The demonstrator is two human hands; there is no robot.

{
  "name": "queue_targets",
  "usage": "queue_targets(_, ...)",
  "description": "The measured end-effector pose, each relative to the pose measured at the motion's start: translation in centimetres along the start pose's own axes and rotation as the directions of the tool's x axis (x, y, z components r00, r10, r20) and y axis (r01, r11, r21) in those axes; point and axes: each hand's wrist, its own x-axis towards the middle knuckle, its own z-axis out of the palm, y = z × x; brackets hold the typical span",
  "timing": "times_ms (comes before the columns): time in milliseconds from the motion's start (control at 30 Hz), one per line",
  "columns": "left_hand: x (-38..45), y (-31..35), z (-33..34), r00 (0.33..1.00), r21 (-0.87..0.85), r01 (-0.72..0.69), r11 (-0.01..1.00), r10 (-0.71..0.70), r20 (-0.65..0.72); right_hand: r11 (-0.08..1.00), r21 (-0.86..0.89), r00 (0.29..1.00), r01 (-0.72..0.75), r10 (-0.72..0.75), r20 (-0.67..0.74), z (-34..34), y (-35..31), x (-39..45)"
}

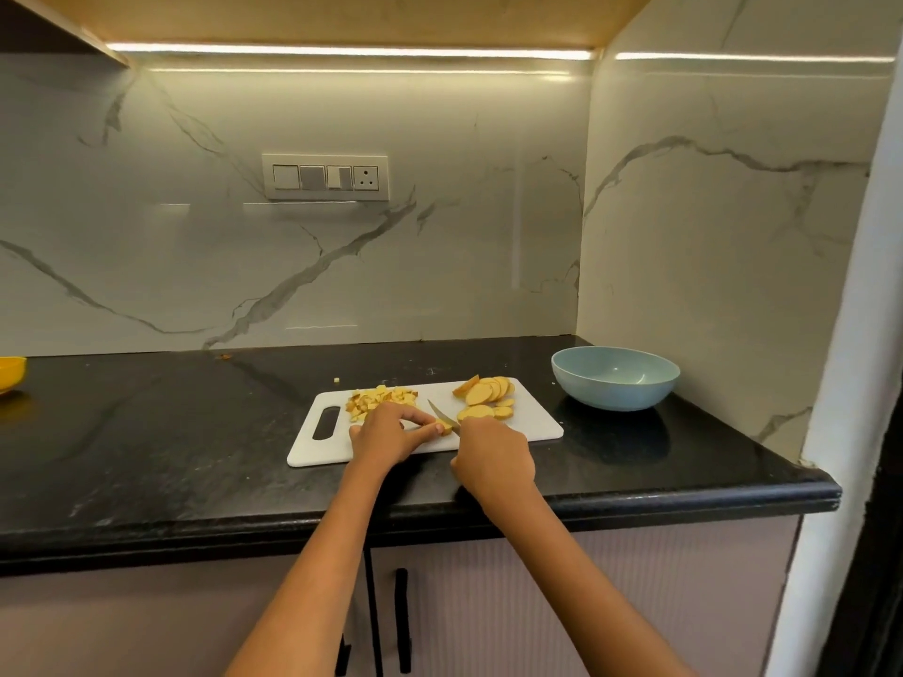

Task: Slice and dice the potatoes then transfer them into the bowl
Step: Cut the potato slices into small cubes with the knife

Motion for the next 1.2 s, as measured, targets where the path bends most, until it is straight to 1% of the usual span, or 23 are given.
queue_targets(167,-0.2,0.0,0.0,1.0,0.008,0.003,1.0,-0.003,-0.019,0.997,-0.057,0.998,0.048,-0.047,0.032,-0.2,0.1,-0.2)
queue_targets(267,-0.2,0.0,0.0,1.0,0.018,0.001,1.0,-0.001,-0.023,0.988,-0.126,0.996,0.092,-0.092,0.006,0.0,0.5,-1.4)
queue_targets(333,-0.3,0.0,0.0,1.0,0.014,0.001,1.0,-0.001,-0.025,0.985,-0.139,0.994,0.103,-0.105,-0.005,0.0,0.4,-1.4)
queue_targets(433,-0.4,0.0,0.1,0.999,0.006,0.007,1.0,-0.007,-0.033,0.992,-0.094,0.996,0.085,-0.086,-0.007,0.1,0.2,-0.9)
queue_targets(567,-0.2,-0.2,0.1,1.0,-0.008,-0.001,1.0,0.001,-0.023,0.999,0.046,0.999,-0.026,0.028,-0.04,0.5,0.9,-1.0)
queue_targets(633,0.1,-0.4,0.2,0.999,-0.029,-0.004,1.0,0.003,-0.044,0.993,0.098,0.996,-0.066,0.071,-0.053,0.6,1.1,-1.0)
queue_targets(700,0.2,-0.5,0.2,0.997,-0.06,-0.006,0.998,0.001,-0.073,0.989,0.126,0.996,-0.075,0.082,-0.047,0.6,1.1,-0.9)
queue_targets(1000,0.0,-0.4,0.3,0.998,-0.012,0.0,1.0,-0.001,-0.056,0.993,0.116,1.0,-0.026,0.027,-0.006,0.6,1.1,-1.0)
queue_targets(1200,0.1,-0.4,0.3,0.998,-0.013,0.011,1.0,-0.012,-0.055,0.997,0.082,1.0,-0.002,0.001,0.008,0.3,1.0,-1.0)
